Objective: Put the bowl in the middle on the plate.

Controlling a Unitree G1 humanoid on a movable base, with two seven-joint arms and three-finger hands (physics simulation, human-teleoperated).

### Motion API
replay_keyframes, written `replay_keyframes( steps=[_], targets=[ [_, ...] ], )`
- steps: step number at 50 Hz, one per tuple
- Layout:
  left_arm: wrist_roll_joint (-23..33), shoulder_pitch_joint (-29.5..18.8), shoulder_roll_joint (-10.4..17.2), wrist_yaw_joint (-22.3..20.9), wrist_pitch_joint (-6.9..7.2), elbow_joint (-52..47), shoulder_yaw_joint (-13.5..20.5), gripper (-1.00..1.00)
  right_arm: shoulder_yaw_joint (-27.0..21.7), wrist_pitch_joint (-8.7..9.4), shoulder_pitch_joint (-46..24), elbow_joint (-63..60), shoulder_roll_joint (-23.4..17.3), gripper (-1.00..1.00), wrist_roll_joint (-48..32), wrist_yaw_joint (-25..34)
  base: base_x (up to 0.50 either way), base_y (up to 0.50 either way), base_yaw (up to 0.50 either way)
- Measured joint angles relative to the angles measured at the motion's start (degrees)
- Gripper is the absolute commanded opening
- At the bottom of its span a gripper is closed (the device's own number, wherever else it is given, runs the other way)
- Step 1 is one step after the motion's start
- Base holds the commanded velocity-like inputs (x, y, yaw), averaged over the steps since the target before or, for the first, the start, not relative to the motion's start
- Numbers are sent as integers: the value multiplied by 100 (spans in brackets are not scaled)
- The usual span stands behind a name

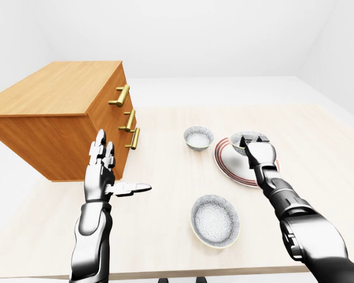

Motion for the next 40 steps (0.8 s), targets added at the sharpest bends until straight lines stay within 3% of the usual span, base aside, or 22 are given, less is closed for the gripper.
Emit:
replay_keyframes(
  steps=[40],
  targets=[
    [-14, -7, 3, 0, 0, -28, 7, 100, -33, 0, -16, 381, 51, -100, 404, 0, 0, 0, 0]
  ],
)
